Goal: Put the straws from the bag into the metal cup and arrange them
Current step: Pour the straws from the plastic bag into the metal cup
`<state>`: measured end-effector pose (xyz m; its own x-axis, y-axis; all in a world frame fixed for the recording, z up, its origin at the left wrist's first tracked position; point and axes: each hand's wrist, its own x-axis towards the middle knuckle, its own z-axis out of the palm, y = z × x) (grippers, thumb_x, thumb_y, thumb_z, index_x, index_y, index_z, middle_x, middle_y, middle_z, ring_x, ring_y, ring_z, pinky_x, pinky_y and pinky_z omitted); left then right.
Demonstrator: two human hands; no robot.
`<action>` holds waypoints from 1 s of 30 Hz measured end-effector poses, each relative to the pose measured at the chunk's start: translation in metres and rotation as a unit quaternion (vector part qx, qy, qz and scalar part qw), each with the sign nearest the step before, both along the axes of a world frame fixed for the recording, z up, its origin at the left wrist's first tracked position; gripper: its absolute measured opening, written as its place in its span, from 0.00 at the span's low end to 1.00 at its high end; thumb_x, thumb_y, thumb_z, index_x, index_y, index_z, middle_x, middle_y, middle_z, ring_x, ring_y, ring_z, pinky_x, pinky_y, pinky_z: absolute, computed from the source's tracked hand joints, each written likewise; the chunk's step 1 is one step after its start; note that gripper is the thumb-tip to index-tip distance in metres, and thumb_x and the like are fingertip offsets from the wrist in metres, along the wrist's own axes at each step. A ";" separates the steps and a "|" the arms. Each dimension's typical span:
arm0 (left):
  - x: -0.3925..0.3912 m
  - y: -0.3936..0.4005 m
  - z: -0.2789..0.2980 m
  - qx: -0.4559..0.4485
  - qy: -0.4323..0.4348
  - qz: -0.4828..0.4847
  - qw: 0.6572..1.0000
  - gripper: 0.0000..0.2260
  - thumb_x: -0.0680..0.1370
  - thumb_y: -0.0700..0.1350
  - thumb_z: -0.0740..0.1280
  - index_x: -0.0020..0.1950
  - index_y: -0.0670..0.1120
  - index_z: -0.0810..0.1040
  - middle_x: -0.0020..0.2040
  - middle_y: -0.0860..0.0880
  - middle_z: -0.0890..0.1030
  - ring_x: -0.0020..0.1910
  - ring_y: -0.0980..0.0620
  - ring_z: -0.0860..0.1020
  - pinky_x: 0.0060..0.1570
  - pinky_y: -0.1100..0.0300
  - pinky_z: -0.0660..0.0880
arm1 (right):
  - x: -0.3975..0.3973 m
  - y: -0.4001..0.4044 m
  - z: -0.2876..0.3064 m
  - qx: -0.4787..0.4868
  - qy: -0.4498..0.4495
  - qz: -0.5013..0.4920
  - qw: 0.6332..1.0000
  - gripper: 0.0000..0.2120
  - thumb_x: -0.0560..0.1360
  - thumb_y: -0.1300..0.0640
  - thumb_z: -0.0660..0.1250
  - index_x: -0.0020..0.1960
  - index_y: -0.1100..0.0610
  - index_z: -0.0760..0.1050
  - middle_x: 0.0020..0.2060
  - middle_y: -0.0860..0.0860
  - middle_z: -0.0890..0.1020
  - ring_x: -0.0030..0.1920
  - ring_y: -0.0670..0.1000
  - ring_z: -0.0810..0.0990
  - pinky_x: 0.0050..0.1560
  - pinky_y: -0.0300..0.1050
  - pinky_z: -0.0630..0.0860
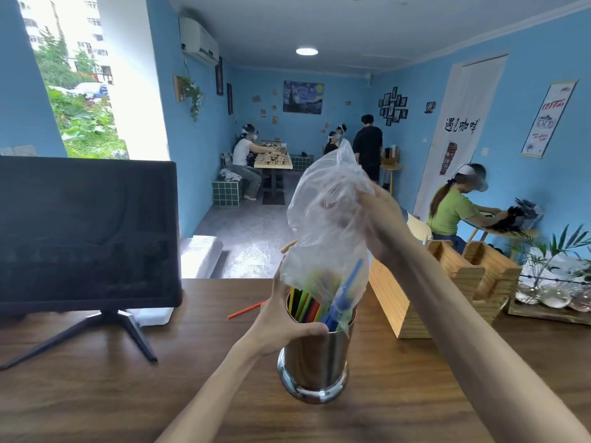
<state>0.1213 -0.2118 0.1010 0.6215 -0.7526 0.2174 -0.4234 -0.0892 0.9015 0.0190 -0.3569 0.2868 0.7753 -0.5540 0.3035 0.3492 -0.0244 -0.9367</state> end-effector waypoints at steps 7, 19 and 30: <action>0.004 -0.004 -0.005 -0.019 0.059 -0.042 0.997 0.60 0.59 0.55 0.87 0.73 0.79 0.45 0.72 0.52 0.74 0.72 0.53 0.73 0.75 0.43 0.65 | -0.007 -0.015 0.058 0.011 -0.062 -0.065 0.996 0.09 0.83 0.66 0.61 0.52 0.60 0.80 0.38 0.52 0.87 0.38 0.50 0.86 0.37 0.43 0.82; -0.012 -0.004 0.024 -0.018 -0.094 -0.022 0.995 0.47 0.63 0.51 0.85 0.73 0.71 0.62 0.64 0.77 0.63 0.65 0.78 0.60 0.62 0.76 0.58 | 0.008 -0.040 0.024 -0.072 0.032 -0.149 0.986 0.19 0.81 0.71 0.51 0.44 0.55 0.76 0.41 0.47 0.80 0.40 0.44 0.79 0.38 0.35 0.78; -0.029 -0.012 0.030 0.003 -0.314 0.138 0.939 0.26 0.66 0.71 0.70 0.60 0.62 0.75 0.66 0.62 0.67 0.74 0.57 0.56 0.71 0.57 0.53 | 0.026 -0.051 -0.006 -0.003 0.030 -0.154 0.988 0.21 0.84 0.67 0.50 0.41 0.51 0.72 0.40 0.47 0.78 0.40 0.46 0.77 0.41 0.37 0.76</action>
